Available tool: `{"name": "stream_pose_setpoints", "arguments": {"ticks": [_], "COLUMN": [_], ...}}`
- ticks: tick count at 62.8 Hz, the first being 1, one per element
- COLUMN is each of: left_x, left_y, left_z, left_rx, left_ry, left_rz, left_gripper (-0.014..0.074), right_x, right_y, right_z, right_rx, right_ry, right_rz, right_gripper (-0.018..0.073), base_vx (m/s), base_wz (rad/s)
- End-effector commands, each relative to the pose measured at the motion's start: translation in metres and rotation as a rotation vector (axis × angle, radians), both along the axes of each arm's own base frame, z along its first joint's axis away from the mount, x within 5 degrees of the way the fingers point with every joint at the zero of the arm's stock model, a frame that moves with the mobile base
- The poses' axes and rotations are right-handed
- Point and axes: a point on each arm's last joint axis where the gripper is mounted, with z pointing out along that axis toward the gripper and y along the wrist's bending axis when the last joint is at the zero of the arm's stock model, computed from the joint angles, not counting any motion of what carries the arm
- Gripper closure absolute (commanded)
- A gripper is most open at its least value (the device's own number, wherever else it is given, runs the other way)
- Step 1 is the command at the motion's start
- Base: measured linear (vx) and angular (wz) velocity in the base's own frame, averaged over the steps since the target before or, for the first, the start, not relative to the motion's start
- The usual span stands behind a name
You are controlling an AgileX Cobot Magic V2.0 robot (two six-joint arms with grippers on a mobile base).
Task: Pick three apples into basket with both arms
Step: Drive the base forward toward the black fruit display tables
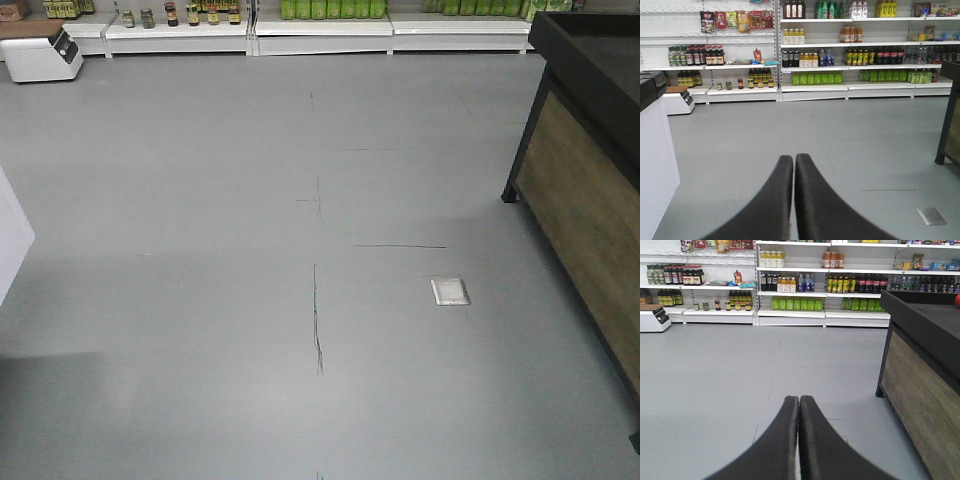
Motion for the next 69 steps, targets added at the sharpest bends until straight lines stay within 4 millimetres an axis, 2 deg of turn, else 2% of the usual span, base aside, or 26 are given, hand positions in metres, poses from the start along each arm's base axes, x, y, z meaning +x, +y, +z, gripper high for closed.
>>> {"name": "stream_pose_setpoints", "arguments": {"ticks": [1,69], "left_x": [-0.0004,-0.0004], "left_y": [-0.0008,-0.0008], "left_z": [0.0026,0.0026], "left_rx": [-0.009,-0.009], "left_ry": [-0.074,-0.074], "left_rz": [-0.010,-0.010], "left_gripper": [0.0603,0.0603], "right_x": [-0.0007,-0.0007], "right_y": [-0.0002,-0.0002], "right_z": [0.0042,0.0042], "right_rx": [-0.017,-0.017], "right_ry": [-0.083,-0.083], "right_rz": [-0.003,-0.003], "right_gripper": [0.0569,0.0569], "base_vx": [0.00,0.00], "base_wz": [0.00,0.00]}}
